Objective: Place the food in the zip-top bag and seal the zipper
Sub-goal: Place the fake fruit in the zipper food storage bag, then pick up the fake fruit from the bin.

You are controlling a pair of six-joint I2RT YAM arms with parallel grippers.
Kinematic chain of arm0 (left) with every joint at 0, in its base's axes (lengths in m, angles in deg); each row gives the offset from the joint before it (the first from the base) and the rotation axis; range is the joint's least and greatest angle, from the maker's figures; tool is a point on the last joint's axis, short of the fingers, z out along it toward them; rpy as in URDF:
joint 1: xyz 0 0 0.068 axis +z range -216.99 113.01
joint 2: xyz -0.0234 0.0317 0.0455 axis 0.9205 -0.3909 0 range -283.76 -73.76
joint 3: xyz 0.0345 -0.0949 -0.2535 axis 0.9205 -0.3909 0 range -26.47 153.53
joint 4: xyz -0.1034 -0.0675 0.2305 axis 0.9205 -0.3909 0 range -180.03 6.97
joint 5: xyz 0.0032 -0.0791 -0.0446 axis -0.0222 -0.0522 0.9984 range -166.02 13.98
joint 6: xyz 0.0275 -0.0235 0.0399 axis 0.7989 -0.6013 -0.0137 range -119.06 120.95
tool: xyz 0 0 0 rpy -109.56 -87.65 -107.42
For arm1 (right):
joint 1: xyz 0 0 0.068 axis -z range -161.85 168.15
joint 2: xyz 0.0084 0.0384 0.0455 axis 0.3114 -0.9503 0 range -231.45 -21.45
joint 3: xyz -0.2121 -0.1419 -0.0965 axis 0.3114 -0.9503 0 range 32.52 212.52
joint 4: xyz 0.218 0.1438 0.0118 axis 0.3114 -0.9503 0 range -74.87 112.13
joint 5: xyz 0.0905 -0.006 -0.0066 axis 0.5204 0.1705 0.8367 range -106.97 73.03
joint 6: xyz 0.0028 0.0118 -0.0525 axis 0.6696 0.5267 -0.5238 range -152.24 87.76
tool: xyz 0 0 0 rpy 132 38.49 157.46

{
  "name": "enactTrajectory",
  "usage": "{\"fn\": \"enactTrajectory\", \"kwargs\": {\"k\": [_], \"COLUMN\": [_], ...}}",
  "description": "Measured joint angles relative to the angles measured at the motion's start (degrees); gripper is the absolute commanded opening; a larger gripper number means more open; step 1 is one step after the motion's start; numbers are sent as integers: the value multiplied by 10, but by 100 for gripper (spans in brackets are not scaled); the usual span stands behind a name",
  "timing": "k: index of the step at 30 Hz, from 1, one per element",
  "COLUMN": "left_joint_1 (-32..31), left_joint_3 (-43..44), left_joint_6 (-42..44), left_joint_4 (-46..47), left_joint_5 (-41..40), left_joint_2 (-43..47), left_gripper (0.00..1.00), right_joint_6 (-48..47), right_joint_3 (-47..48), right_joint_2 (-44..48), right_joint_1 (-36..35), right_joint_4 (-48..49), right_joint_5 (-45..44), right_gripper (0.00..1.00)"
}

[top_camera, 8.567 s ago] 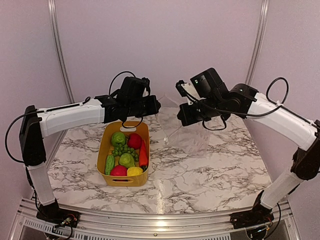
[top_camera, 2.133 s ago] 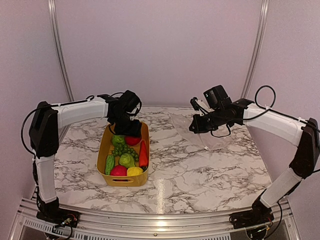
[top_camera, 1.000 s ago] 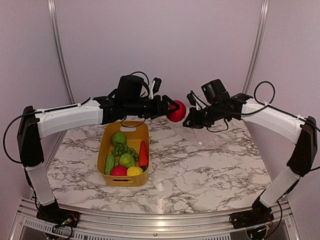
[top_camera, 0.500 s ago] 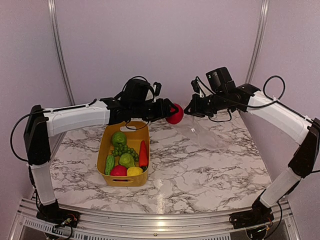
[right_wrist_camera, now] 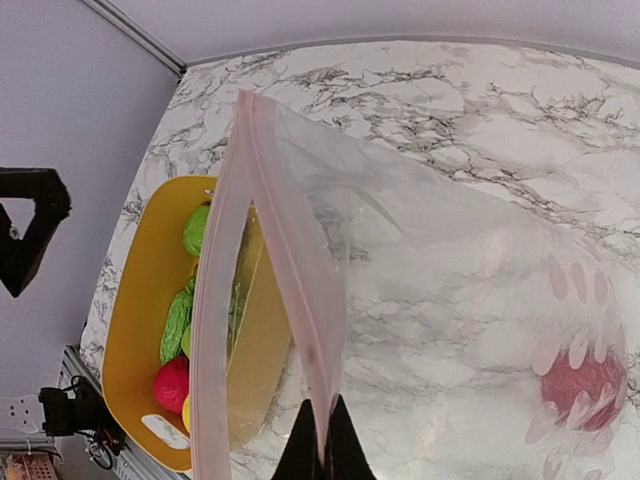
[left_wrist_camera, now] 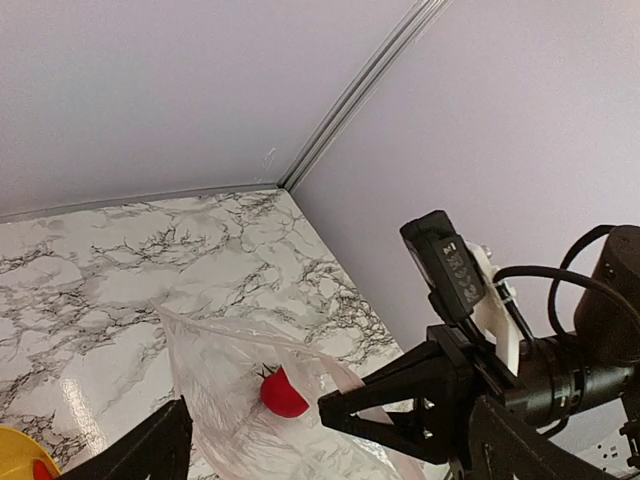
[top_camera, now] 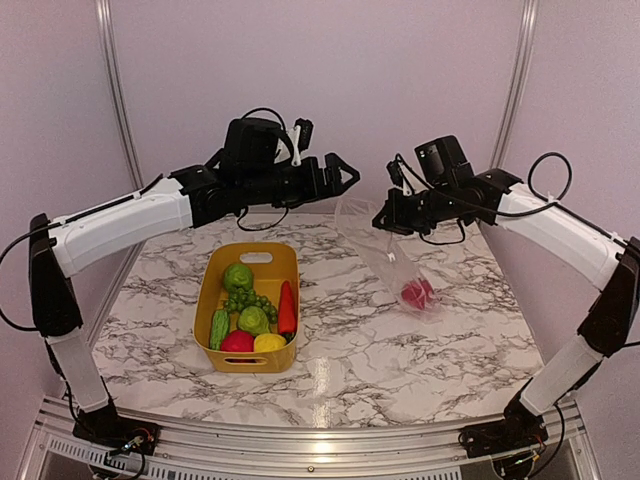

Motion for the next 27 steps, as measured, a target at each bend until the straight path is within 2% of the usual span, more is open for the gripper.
{"fn": "enactTrajectory", "kwargs": {"k": [4, 7, 13, 16, 20, 24, 27], "left_joint_1": [0, 1, 3, 5, 11, 21, 40], "left_joint_3": [-73, -127, -214, -238, -242, -271, -297], "left_joint_6": [10, 39, 80, 82, 108, 113, 108], "left_joint_4": [4, -3, -35, -61, -88, -86, -97], "left_joint_5": [2, -14, -71, -122, -157, -190, -191], "left_joint_2": [84, 138, 196, 206, 206, 206, 202], "left_gripper": [99, 99, 99, 99, 99, 99, 88], "right_joint_6": [-10, -27, -80, -118, -143, -153, -153], "right_joint_3": [-4, -4, 10, 42, 43, 2, -26], "right_joint_2": [5, 20, 67, 71, 70, 63, 31], "right_joint_1": [30, 78, 134, 138, 137, 122, 87], "right_joint_4": [-4, -13, -49, -65, -64, -43, -25], "right_joint_5": [-9, -28, -134, -189, -204, -195, -175], "right_gripper": [0, 0, 0, 0, 0, 0, 0]}}
